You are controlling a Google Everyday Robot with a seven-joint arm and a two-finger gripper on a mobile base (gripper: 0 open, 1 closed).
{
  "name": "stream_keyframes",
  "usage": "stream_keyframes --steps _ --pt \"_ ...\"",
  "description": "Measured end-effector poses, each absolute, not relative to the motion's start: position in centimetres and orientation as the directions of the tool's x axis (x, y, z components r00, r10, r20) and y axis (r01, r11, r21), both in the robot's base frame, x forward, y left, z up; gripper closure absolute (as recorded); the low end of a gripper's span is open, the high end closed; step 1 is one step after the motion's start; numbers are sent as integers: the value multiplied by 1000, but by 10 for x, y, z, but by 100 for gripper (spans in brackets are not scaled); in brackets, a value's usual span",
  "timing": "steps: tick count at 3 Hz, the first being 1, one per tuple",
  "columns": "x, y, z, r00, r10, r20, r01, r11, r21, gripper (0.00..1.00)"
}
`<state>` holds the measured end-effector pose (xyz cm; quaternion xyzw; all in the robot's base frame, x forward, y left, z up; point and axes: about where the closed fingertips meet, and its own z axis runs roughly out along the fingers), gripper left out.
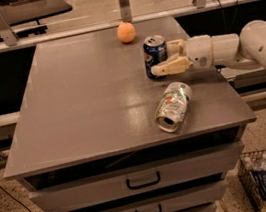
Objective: Place pepsi can upright
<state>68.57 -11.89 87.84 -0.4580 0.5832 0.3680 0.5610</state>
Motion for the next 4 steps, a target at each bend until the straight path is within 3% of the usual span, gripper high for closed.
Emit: stream_keyframes --steps 1,3,4 --pt "682 -131 887 59 -155 -986 -941 320 -106 0" --pt "668 -213 965 158 -277 -948 -866 422 -268 0" --pt "670 -218 974 170 -278 -946 -857 432 -281 0"
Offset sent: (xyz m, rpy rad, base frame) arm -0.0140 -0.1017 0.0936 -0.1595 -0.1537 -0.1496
